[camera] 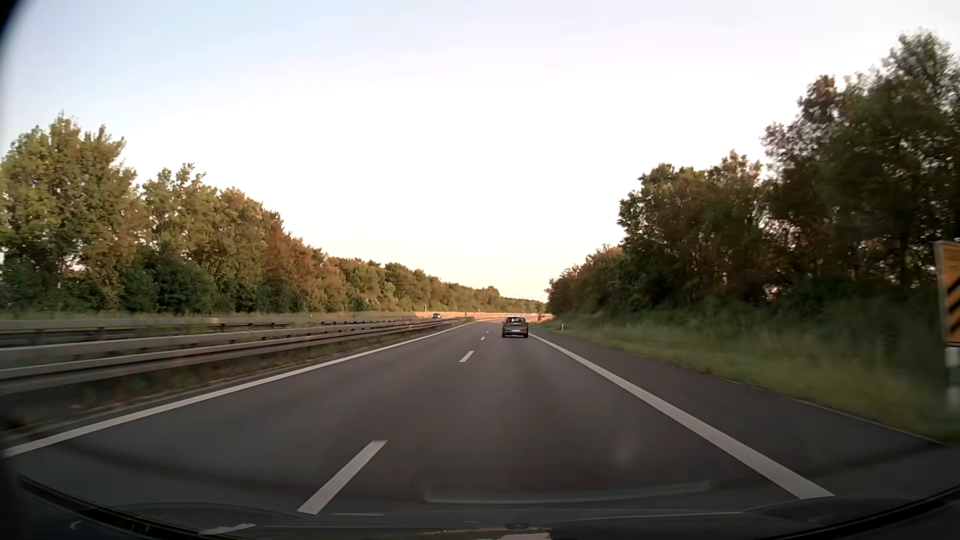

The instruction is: Follow the waypoints while adhering to traffic rules and regulations

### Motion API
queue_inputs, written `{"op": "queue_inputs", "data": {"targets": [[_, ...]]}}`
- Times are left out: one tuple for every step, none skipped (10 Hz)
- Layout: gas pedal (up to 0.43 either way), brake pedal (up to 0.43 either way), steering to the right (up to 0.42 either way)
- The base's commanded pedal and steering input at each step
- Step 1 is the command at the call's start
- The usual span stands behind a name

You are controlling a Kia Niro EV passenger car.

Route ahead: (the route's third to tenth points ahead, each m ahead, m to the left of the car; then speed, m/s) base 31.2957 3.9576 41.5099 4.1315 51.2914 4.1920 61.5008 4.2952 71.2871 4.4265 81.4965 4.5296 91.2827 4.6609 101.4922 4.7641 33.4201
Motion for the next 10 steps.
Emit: {"op": "queue_inputs", "data": {"targets": [[0.24,0.018,-0.006],[0.24,0.018,-0.005],[0.24,0.018,-0.005],[0.248,0.018,-0.005],[0.248,0.018,-0.004],[0.248,0.018,-0.004],[0.26,0.018,-0.003],[0.26,0.018,-0.003],[0.268,0.012,-0.003],[0.268,0.018,-0.003]]}}
